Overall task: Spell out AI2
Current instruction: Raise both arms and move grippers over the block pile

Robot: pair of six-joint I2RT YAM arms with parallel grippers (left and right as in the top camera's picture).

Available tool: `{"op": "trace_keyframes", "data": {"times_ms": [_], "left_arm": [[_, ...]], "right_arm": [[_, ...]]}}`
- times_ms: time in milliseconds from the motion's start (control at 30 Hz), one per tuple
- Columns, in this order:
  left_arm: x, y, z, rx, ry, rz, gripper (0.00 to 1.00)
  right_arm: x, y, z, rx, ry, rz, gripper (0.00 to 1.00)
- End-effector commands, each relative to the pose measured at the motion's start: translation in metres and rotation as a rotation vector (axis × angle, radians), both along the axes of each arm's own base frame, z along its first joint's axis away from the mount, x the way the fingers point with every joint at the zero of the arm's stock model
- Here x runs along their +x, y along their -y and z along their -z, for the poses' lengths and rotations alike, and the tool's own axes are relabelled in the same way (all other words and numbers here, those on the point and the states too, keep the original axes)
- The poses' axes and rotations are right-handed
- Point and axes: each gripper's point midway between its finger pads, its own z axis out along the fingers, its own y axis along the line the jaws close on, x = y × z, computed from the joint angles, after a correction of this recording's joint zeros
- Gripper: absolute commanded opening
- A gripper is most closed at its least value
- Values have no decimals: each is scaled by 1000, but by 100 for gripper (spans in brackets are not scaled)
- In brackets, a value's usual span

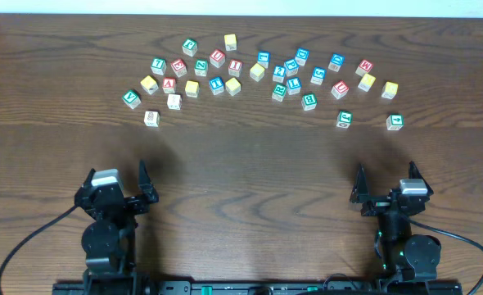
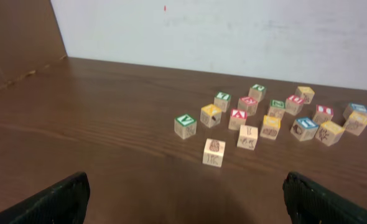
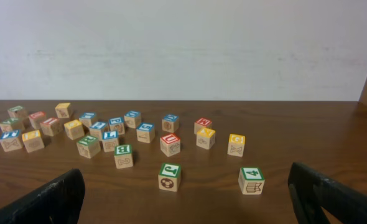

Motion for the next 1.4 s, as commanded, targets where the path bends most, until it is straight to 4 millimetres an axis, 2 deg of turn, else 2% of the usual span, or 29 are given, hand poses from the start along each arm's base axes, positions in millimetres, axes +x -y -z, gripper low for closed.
{"op": "trace_keyframes", "data": {"times_ms": [0, 267, 533, 767, 1033, 1367], "left_arm": [[2, -3, -25, 12, 24, -11, 98], [13, -3, -44, 9, -10, -10, 98], [30, 1, -73, 3, -43, 17, 98], [42, 7, -88, -8, -86, 54, 98], [45, 9, -99, -18, -123, 69, 97], [52, 9, -108, -27, -230, 71, 97]], "right_arm": [[-1, 0, -8, -14, 17, 0, 99], [-5, -1, -34, -13, 71, -7, 99], [-12, -1, -64, -11, 130, -10, 99], [-10, -1, -77, -12, 122, -9, 99], [6, -6, -90, -23, 45, -34, 99], [49, -24, -119, -27, -132, -131, 99]]}}
